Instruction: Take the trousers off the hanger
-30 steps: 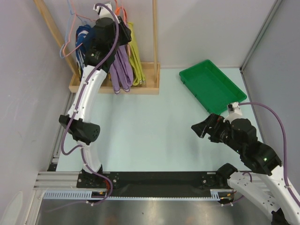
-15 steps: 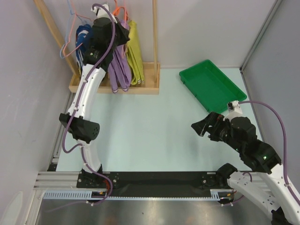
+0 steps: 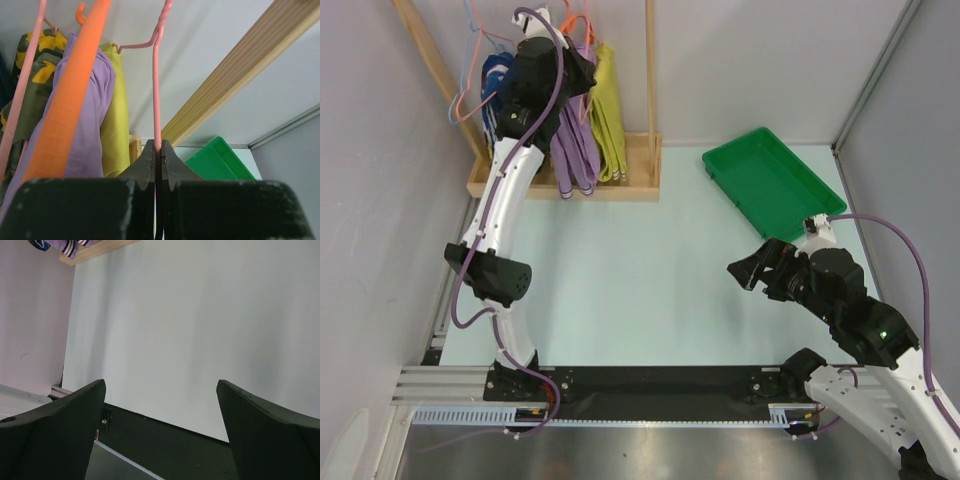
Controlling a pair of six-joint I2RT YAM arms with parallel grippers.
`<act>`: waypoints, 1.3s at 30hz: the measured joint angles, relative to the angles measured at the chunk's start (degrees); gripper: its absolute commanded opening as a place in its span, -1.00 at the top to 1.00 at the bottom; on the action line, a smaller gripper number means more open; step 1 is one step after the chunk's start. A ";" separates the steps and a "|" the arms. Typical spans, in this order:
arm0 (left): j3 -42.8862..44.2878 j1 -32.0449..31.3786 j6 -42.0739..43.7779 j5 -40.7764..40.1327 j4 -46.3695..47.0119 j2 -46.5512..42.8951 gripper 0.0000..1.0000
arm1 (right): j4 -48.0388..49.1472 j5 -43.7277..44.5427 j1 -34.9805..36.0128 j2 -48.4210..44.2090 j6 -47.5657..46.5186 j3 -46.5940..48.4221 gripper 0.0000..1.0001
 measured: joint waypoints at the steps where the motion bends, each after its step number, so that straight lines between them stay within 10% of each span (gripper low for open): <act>1: 0.04 0.00 -0.22 0.22 0.00 -0.09 1.00 | 0.00 -0.02 0.00 0.00 0.00 0.00 -1.00; 24: 4.17 0.00 -4.79 4.02 -0.83 -3.85 1.00 | 0.07 -0.04 0.00 0.96 0.04 0.00 -0.99; 39: -7.37 0.02 -5.29 9.75 -2.58 -24.65 1.00 | 0.02 -5.40 0.02 4.35 -5.75 0.00 -1.00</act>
